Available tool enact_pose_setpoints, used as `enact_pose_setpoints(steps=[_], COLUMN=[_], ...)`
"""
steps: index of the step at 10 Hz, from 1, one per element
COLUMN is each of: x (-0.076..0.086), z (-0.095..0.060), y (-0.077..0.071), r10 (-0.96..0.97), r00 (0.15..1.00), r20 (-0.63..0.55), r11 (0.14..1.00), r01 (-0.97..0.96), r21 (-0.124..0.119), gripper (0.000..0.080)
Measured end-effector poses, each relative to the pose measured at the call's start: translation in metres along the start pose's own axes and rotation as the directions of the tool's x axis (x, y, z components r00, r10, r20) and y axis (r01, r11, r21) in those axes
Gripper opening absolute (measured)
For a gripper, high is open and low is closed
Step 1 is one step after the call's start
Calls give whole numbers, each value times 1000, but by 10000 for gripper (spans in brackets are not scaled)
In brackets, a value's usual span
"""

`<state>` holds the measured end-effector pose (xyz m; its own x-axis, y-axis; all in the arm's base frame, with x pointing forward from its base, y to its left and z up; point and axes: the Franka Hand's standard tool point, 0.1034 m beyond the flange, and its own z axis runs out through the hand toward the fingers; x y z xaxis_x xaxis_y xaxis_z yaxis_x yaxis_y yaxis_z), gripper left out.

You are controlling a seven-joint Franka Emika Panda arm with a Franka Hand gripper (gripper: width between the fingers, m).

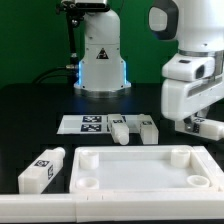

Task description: Assemble desk

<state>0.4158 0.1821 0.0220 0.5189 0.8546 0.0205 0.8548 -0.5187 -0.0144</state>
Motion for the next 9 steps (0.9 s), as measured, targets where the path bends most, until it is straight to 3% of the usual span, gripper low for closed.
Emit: enact_pose_setpoints(steps=[2,5,7,8,9], x=[-4,-7,1,10,10], z=[2,3,5,4,5], y=[-2,0,22,22,19], r10=[-90,-247,-617,-735,-781], r00=[996,969,787,677,624], r20=[-17,-7,9,19,16], r11=[996,969,786,676,621], r01=[89,246,617,735,779], r21=[-18,-19,-45,-58,-81], gripper=[281,282,282,282,282])
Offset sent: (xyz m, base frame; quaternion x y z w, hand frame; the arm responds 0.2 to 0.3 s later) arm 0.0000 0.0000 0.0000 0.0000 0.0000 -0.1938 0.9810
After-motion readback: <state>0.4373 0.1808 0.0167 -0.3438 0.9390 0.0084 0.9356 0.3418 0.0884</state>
